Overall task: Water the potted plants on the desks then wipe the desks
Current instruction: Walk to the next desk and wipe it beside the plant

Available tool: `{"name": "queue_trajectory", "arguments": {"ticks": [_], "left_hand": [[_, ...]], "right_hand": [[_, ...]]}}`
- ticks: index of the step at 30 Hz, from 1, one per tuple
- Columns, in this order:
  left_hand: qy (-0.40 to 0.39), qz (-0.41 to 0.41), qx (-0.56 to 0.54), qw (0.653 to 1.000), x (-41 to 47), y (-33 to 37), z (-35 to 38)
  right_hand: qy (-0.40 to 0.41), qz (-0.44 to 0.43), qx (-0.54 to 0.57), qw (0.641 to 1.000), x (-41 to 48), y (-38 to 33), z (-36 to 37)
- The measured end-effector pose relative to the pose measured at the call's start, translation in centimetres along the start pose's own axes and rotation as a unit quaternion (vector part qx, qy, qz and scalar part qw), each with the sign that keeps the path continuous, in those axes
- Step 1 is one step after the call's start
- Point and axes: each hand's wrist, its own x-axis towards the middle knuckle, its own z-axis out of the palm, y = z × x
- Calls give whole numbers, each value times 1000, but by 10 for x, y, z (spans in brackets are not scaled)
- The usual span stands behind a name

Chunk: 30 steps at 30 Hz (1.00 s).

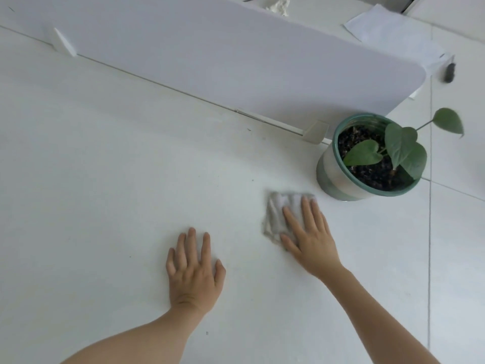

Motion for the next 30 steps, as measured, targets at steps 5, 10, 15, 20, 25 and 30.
{"name": "queue_trajectory", "arguments": {"ticks": [5, 10, 15, 20, 25, 30], "left_hand": [[-3, 0, -4, 1000, 0, 0, -2], [-23, 0, -1, 1000, 2, 1, -4], [-42, -6, -9, 999, 3, 2, -8], [-55, -2, -23, 998, 3, 4, -12], [-113, -7, -32, 993, 3, 5, -18], [-137, -7, -68, 988, 2, 6, -26]], "right_hand": [[2, 218, 34, 975, -47, 94, -10], [37, 482, 123, 867, -25, 132, -34], [58, 443, 131, 885, -10, 52, -16], [73, 337, 108, 932, -20, -42, 0], [-11, 267, 121, 956, -47, -83, -4], [73, 244, 79, 964, -87, -86, -12]]}}
